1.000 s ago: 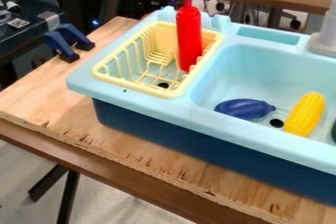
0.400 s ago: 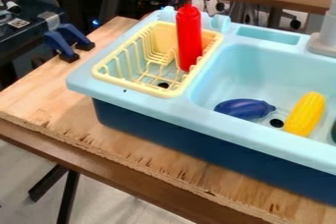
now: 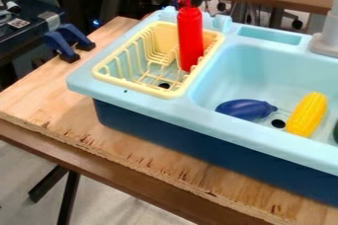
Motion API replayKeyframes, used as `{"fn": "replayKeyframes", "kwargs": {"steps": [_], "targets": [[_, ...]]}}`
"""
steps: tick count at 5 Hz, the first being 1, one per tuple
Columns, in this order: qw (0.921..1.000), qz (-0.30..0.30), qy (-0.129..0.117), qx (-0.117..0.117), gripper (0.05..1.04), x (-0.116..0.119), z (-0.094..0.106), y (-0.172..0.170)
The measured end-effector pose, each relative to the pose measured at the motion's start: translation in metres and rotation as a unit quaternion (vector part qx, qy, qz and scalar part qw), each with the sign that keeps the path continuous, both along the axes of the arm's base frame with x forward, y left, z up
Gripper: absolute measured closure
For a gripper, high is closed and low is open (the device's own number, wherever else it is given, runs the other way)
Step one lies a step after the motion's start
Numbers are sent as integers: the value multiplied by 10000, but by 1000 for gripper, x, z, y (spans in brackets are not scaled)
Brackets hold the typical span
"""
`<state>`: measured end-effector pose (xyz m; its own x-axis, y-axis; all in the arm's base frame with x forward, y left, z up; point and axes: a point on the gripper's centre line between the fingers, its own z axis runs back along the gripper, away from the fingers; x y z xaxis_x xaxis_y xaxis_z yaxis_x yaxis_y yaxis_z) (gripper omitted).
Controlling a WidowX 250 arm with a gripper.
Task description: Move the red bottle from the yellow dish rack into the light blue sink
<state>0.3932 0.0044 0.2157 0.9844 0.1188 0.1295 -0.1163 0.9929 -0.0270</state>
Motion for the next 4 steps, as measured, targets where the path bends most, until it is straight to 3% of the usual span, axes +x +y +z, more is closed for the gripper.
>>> {"fn": "replayKeyframes", "kwargs": {"steps": [1,3,4], "targets": [[9990,85,-129,-422,82,5,-18,-3],[9986,199,-299,-387,82,9,-6,0],[9984,183,-396,-358,139,12,-1,-2]]}}
